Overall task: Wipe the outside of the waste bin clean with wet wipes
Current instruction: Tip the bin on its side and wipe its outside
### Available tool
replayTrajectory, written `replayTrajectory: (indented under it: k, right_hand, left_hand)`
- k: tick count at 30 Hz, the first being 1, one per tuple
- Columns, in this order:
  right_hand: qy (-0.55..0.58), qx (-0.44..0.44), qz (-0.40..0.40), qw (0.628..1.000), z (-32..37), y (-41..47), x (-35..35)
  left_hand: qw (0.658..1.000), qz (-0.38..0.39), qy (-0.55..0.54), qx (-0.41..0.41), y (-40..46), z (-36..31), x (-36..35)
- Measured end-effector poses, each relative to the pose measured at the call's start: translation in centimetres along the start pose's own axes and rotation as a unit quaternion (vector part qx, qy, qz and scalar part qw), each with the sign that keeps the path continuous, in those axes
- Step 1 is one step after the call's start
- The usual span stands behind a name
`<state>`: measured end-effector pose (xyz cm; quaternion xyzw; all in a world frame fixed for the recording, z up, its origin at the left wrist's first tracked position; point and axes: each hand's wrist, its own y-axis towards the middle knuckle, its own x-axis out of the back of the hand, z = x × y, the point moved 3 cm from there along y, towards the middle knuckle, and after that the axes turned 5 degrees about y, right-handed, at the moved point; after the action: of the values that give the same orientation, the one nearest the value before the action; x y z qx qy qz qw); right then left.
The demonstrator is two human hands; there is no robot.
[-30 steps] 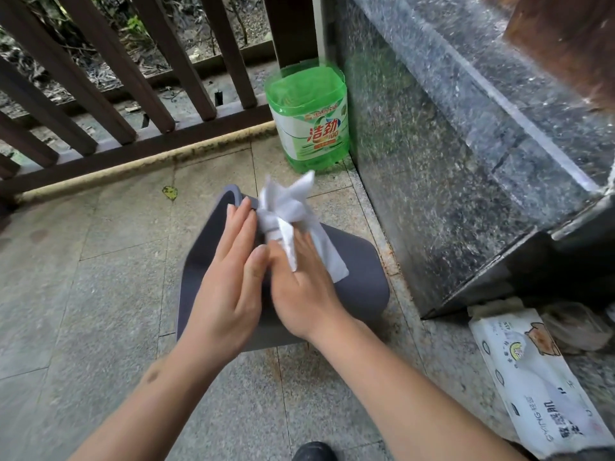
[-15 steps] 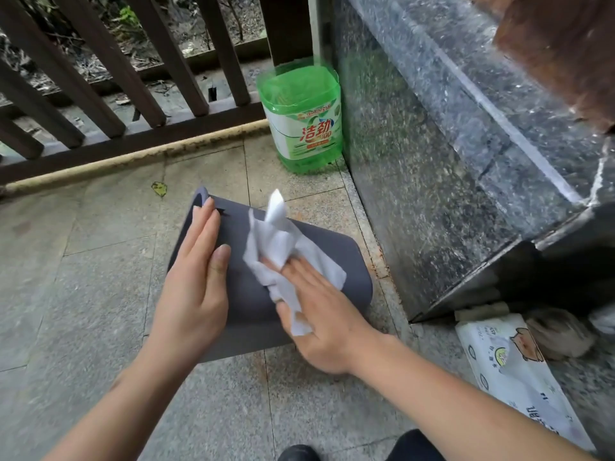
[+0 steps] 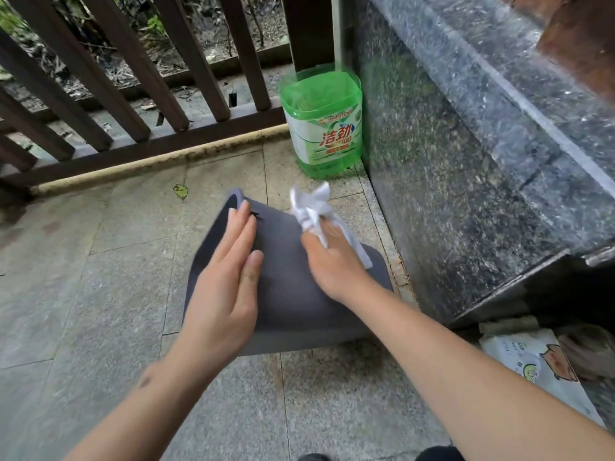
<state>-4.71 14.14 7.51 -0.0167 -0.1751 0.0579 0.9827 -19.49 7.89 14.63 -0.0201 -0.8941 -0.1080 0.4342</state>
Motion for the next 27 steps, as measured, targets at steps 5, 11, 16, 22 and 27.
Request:
replayTrajectory:
  k: [5,11,16,22,27]
  right_hand:
    - [0.037,0.123,0.026,0.991,5.1,-0.8,-2.5]
    - [0.116,0.142,0.076,0.98,4.8,-5.5,-2.1]
    - [0.085,0.151,0.079,0.982,3.2,-10.0,-2.1]
    - [0.038,0.049,0.008,0.998,-2.3,-9.2,1.0]
    - [0.019,-0.174,-0.059,0.983,-7.9,-5.8,3.0]
  left_hand:
    - [0.999,-0.008,-0.038,-0.006,0.1,-0.5,-0.6]
    - [0.998,-0.021,-0.048,0.025,0.8,0.2,-0.5]
    - [0.999,-0.008,-0.03,0.009,0.8,0.0,-0.8]
    - [0.999,-0.018,-0.02,0.02,1.4,0.3,-0.4]
    - [1.0,-0.02,-0.014,0.015,1.9,0.0,-0.7]
